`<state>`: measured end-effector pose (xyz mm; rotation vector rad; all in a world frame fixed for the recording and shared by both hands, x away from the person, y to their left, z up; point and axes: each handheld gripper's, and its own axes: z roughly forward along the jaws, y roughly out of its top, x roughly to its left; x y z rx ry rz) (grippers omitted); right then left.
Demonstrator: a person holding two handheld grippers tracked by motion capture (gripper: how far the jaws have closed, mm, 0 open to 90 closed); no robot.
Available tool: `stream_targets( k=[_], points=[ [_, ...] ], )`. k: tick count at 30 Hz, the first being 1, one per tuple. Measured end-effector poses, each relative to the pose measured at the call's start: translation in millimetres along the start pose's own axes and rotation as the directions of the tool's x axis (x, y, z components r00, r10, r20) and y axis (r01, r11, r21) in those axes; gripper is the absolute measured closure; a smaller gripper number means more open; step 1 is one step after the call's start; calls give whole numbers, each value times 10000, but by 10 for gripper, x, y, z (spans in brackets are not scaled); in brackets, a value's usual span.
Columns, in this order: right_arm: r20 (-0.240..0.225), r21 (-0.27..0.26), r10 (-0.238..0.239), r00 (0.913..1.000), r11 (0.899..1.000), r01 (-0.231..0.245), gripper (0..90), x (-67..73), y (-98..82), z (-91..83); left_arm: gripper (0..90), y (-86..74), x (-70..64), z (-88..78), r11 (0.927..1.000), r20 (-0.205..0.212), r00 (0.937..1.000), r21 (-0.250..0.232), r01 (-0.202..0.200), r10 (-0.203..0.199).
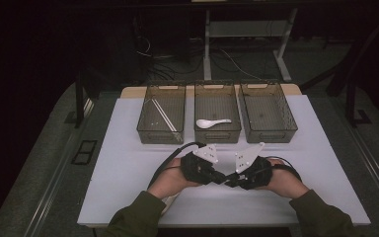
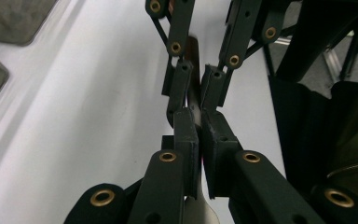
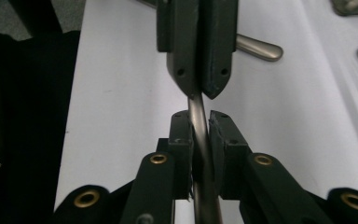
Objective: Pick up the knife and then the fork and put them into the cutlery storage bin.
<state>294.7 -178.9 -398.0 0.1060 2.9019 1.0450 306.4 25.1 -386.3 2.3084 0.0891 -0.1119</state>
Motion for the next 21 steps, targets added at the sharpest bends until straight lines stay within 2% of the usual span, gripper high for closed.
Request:
stream_targets(
  k=[3, 7, 8, 10, 11, 12, 15, 19, 21],
  points=[
    [-111, 138, -147, 9998, 9998, 149, 813, 20, 8, 23, 844, 7, -4, 1, 9998, 65, 9999, 133, -124, 124],
    [-203, 285, -29, 9998, 9996, 35, 824, 18, 8, 42, 838, 3, -2, 2, 9997, 46, 9997, 10, -238, 238],
    [-229, 284, 12, 9997, 9996, -5, 829, 19, 8, 48, 837, 1, -4, -2, 9998, 38, 9999, -129, -148, 148],
    [-288, 299, 54, 9996, 9995, -45, 871, 14, 6, 60, 860, 3, -3, -25, 9995, 61, 9998, -248, -204, 206],
    [-289, 336, 83, 9995, 9994, -74, 871, 19, 6, 67, 838, -2, -8, -35, 9994, -19, 9999, -321, -153, 153],
    [-352, 350, 128, 9993, 9993, -116, 871, 14, 4, 71, 780, -9, -2, -46, 9992, -33, 9999, -377, -128, 127],
    [-184, 356, 253, 9995, 9991, -247, 872, 1, -5, 58, 659, -33, 3, -108, 9980, -283, 9996, -638, 20, -38],
    [-84, 413, 421, 9991, 9983, -417, 871, -33, -31, 33, 561, -68, -4, -226, 9938, -441, 9988, -1094, 172, -222],
    [51, 474, 562, 9984, 9973, -563, 871, -47, -55, 24, 498, -100, -13, -287, 9899, -626, 9970, -1369, 369, -458]
  ],
)
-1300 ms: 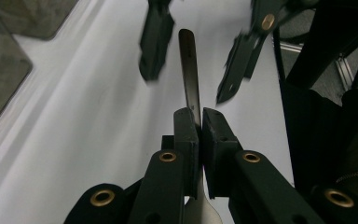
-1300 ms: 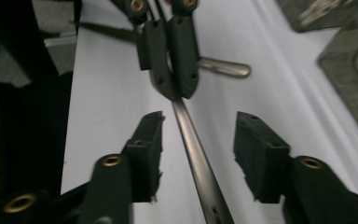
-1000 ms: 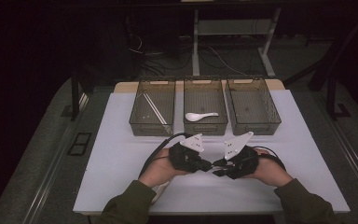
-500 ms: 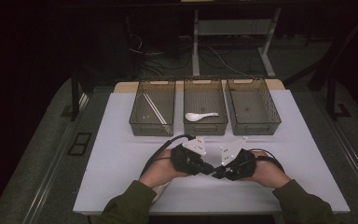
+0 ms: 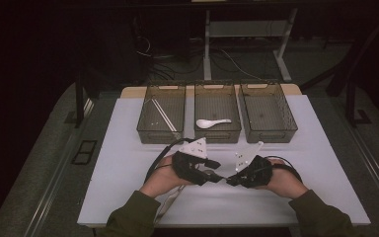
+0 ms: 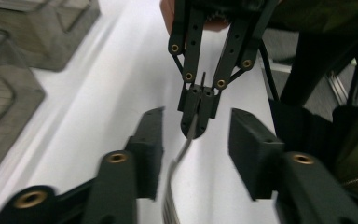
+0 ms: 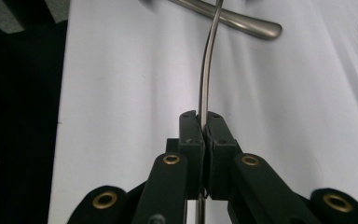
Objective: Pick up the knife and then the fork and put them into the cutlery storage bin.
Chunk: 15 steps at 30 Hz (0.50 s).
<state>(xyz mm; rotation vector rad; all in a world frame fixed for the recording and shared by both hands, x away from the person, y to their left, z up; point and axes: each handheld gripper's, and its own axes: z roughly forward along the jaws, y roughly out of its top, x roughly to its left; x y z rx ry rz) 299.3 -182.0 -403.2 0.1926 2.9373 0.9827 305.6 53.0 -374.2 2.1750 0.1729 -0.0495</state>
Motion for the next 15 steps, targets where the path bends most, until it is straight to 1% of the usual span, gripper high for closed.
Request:
stream_targets(
  k=[2, 5, 6, 7, 8, 10, 11, 13, 14, 15],
  points=[
    [123, 75, 204, 9997, 9998, -204, 871, -23, -30, -17, 454, -41, -6, -72, 9997, -137, 9998, -223, 124, -127],
    [290, 119, 456, 9985, 9989, -460, 870, -63, -81, -58, 415, -133, -3, -179, 9979, -488, 9978, -495, 415, -439],
    [381, 97, 508, 9980, 9986, -512, 870, -81, -98, -79, 404, -167, 2, -214, 9973, -644, 9965, -538, 503, -537],
    [567, 131, 385, 9976, 9991, -393, 870, -109, -117, -101, 390, -201, 7, -249, 9963, -780, 9947, -584, 627, -672],
    [599, 76, 612, 9963, 9981, -618, 870, -118, -131, -122, 379, -237, 14, -283, 9952, -900, 9932, -700, 683, -744],
    [623, 1, 809, 9948, 9967, -810, 870, -143, -163, -164, 351, -318, 16, -352, 9921, -1201, 9882, -929, 839, -948],
    [689, 14, 937, 9932, 9956, -941, 870, -156, -176, -190, 342, -360, 14, -383, 9907, -1265, 9863, -984, 936, -1058],
    [844, -56, 1031, 9911, 9947, -1030, 870, -193, -204, -240, 306, -445, -1, -447, 9878, -1546, 9798, -1102, 1101, -1265],
    [873, -132, 1157, 9894, 9933, -1150, 870, -210, -217, -268, 297, -489, -8, -477, 9870, -1621, 9780, -1134, 1139, -1315],
    [947, -159, 1240, 9878, 9923, -1230, 870, -229, -229, -299, 286, -531, -24, -501, 9847, -1757, 9737, -1216, 1249, -1452]
  ],
)
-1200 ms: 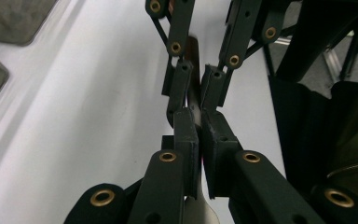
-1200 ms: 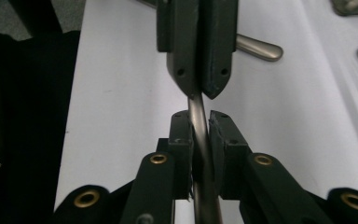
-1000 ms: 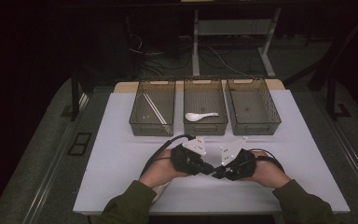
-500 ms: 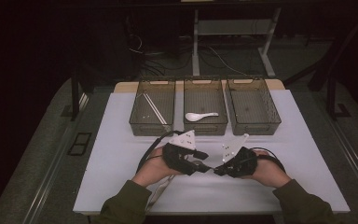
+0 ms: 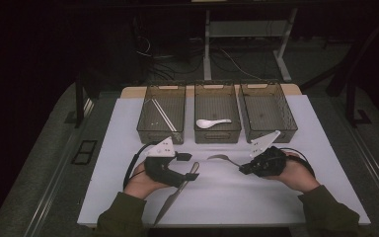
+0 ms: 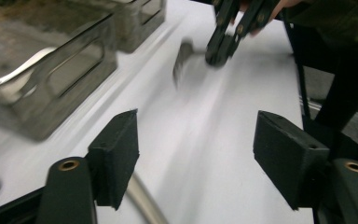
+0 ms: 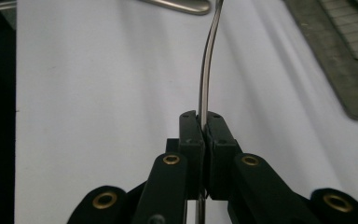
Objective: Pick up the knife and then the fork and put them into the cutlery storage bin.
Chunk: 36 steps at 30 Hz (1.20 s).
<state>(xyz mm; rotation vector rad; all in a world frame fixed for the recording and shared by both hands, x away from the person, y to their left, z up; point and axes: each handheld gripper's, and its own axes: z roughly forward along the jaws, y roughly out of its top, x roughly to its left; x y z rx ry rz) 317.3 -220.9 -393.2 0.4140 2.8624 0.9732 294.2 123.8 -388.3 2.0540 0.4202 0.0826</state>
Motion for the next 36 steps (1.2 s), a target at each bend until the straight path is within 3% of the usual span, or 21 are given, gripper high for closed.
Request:
stream_targets(
  k=[4, 9, 14, 18, 29, 33, 36],
  points=[
    [436, -65, 493, 9978, 9988, -490, 870, -83, -24, -120, 214, -165, 0, -111, 9991, -596, 9974, -140, 404, -412],
    [852, -254, 1033, 9910, 9945, -1015, 870, -195, -40, -250, 137, -360, -6, -209, 9962, -1012, 9910, -98, 868, -874],
    [1327, -548, 1546, 9790, 9874, -1485, 870, -361, -52, -384, 48, -504, -53, -273, 9937, -1528, 9819, -65, 1118, -1115],
    [1734, -667, 1991, 9645, 9795, -1902, 870, -515, -15, -492, 0, -562, -66, -284, 9927, -1855, 9756, 36, 1204, -1177],
    [2730, -1220, 3134, 9095, 9491, -2905, 869, -1053, 96, -784, 0, -557, -54, -267, 9923, -2005, 9721, -5, 1237, -1213],
    [3078, -1345, 3617, 8800, 9322, -3361, 869, -1254, 55, -797, 0, -556, -49, -280, 9920, -2036, 9711, -36, 1266, -1247],
    [3236, -1525, 4134, 8511, 9105, -3843, 869, -1400, -12, -775, 0, -552, -56, -279, 9939, -2088, 9719, -23, 1104, -1085]
  ],
)
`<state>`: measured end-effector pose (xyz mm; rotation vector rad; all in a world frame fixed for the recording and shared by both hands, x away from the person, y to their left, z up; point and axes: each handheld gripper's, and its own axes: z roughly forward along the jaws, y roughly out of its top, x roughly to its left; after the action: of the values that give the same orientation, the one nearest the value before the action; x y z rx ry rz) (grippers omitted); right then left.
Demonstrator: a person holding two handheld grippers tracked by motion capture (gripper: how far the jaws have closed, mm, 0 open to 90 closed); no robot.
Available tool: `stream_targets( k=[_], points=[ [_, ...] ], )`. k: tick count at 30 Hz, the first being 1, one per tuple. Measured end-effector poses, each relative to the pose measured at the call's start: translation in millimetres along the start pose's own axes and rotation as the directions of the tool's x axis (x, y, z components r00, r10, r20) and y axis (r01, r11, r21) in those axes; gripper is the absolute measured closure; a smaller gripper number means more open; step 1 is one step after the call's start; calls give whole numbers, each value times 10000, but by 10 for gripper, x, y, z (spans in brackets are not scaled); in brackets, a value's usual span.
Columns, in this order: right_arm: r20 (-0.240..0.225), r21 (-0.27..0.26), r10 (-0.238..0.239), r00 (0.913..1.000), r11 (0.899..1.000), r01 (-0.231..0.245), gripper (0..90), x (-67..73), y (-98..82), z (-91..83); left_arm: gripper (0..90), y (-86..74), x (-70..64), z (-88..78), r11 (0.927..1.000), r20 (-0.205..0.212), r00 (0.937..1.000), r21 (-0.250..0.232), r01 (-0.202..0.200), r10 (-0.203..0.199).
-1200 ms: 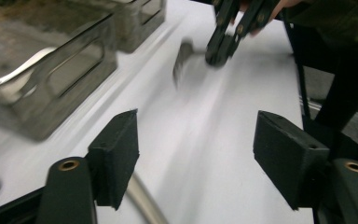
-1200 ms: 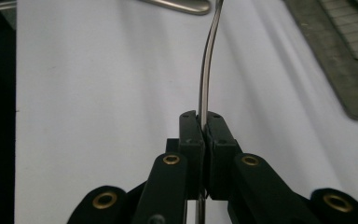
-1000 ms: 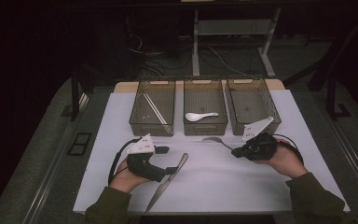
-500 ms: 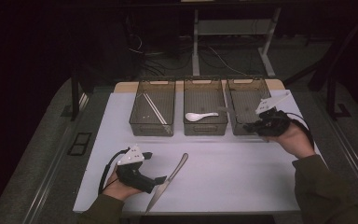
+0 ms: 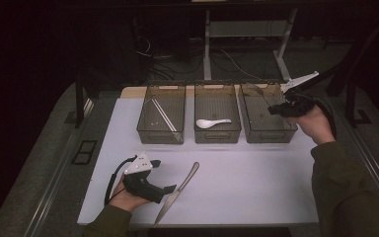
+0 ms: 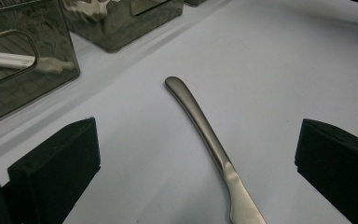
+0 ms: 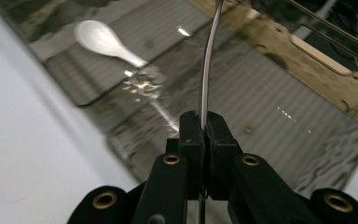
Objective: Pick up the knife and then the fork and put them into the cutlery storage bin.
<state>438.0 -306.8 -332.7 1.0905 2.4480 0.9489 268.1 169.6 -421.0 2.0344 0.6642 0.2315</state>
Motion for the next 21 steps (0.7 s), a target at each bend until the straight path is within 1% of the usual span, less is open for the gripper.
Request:
stream_targets(
  k=[2, 4, 7, 9, 10, 11, 12, 15, 17, 18, 19, 20, 21],
  points=[
    [254, 53, 346, 9991, 9994, -348, 869, -101, -20, 63, 0, 1, -5, 4, 10000, 18, 10000, 27, -40, 40],
    [475, 76, 542, 9974, 9985, -546, 869, -165, -36, 121, 0, 0, -9, 9, 9999, 42, 10000, 63, -90, 89],
    [645, 225, 765, 9950, 9967, -781, 868, -227, -53, 221, 0, -1, -11, 15, 9999, 36, 10000, 76, -90, 90],
    [699, 355, 1058, 9919, 9935, -1085, 868, -266, -72, 304, 0, -4, -13, 18, 10000, 49, 10000, 81, -53, 52],
    [797, 397, 1095, 9908, 9928, -1130, 868, -275, -81, 336, 0, -4, -16, 20, 9999, 57, 10000, 96, -70, 69],
    [824, 502, 1207, 9893, 9909, -1251, 868, -288, -93, 375, 0, -3, -18, 21, 9999, 74, 9999, 123, -102, 101],
    [739, 607, 1333, 9883, 9886, -1379, 867, -296, -108, 417, 0, -2, -20, 22, 9998, 98, 9999, 134, -123, 122],
    [920, 1125, 1296, 9873, 9838, -1396, 866, -300, -149, 537, 0, -4, -18, 23, 9998, 151, 9998, 146, -127, 124],
    [913, 1382, 1381, 9862, 9790, -1499, 859, -306, -181, 595, 0, -7, -14, 22, 9998, 163, 9998, 192, -107, 103],
    [818, 1527, 1468, 9858, 9756, -1579, 827, -314, -196, 620, 0, -7, -15, 22, 9998, 161, 9998, 193, -94, 91],
    [812, 1594, 1523, 9850, 9735, -1637, 750, -314, -204, 636, 0, -6, -16, 20, 9998, 170, 9998, 188, -112, 109],
    [943, 1482, 1496, 9842, 9755, -1625, 717, -306, -206, 639, 0, -5, -17, 19, 9998, 171, 9998, 171, -101, 98],
    [950, 1337, 1513, 9839, 9775, -1632, 678, -302, -208, 630, 0, -4, -18, 18, 9998, 174, 9998, 165, -105, 102]
  ],
)
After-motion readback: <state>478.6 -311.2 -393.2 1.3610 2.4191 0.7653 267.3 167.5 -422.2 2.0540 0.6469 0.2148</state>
